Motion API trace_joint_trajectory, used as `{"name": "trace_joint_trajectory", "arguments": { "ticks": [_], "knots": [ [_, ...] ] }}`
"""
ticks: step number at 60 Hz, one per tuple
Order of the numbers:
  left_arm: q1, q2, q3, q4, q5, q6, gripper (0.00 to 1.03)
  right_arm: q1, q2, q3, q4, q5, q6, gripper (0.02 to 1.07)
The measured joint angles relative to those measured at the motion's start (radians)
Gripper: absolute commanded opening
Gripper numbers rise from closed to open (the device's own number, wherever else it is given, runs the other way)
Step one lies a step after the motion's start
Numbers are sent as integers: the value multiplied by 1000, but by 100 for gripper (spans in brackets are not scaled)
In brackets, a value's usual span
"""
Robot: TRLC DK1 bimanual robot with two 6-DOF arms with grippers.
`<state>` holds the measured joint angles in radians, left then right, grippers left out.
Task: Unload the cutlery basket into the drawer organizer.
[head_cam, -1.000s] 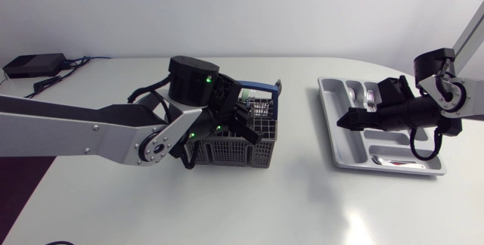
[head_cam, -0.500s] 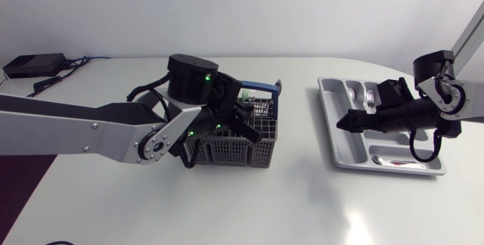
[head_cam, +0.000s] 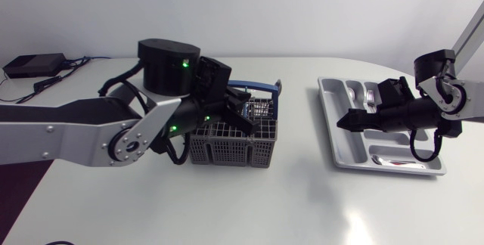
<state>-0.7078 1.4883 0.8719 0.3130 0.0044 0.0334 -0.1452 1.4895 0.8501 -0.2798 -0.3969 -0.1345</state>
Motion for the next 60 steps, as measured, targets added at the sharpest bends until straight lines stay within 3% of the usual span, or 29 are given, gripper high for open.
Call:
{"name": "trace_joint_trajectory", "arguments": {
  "ticks": [17,30,41,54,60],
  "knots": [
    [-9,-149,0,-11,-1,29,13,20,-43,-19,1,-2,-8,101],
    [-9,-216,56,-119,22,45,13,42,-182,-71,7,-88,-53,101],
    [72,-209,191,-284,205,-15,13,97,-329,-86,-6,-176,-80,100],
    [179,-57,391,-474,455,-117,13,240,-477,-87,-66,-203,-87,97],
    [198,24,425,-524,528,-146,13,311,-503,-87,-78,-206,-82,97]
  ]
}}
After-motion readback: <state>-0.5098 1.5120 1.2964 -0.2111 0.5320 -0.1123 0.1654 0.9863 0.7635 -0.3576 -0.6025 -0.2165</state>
